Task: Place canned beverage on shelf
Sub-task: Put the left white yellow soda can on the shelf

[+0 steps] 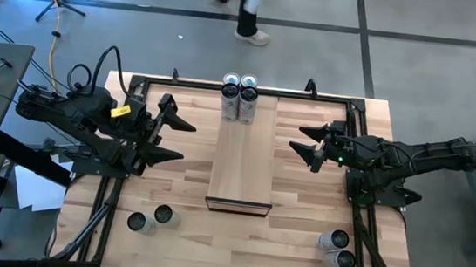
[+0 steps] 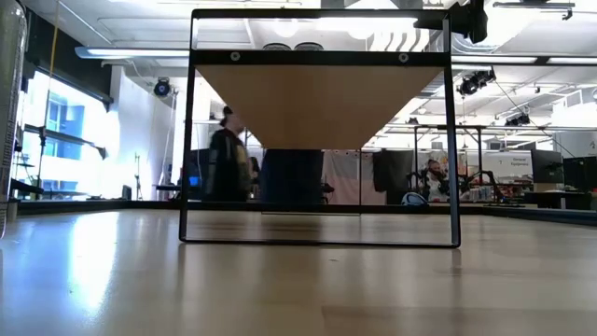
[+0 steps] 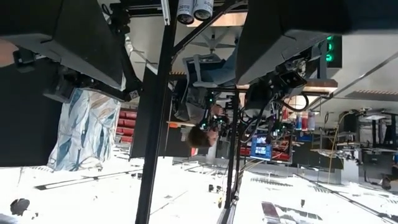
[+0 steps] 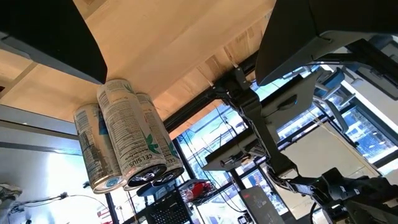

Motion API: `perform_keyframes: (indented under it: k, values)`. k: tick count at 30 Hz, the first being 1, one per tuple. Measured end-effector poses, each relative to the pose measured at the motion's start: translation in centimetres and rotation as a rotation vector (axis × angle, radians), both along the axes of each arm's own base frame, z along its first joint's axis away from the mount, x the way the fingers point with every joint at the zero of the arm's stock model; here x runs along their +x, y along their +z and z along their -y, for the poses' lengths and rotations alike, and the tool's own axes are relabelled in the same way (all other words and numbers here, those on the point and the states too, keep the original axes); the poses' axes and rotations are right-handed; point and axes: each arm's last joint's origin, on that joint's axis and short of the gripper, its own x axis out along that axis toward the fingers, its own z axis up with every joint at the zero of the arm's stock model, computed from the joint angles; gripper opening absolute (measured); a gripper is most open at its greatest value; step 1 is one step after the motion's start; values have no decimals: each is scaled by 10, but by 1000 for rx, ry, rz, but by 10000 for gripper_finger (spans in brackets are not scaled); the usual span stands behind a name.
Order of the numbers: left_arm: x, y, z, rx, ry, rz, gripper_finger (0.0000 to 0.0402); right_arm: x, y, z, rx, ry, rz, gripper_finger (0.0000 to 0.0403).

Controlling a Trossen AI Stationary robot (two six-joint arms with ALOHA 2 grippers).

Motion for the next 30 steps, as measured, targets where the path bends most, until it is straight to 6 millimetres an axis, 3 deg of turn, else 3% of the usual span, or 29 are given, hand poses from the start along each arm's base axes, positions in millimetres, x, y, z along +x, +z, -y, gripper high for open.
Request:
perform_keyframes:
  k: [7, 15, 30]
  values:
    - [1, 0, -1, 34, 45, 3, 294, 0, 0, 0, 0, -1, 0, 397]
    - [1, -2, -1, 39, 49, -12, 349, 0, 0, 0, 0, 0, 0, 397]
    - [2, -7, -1, -37, 29, -81, 351, 0, 0, 0, -15, 1, -6, 397]
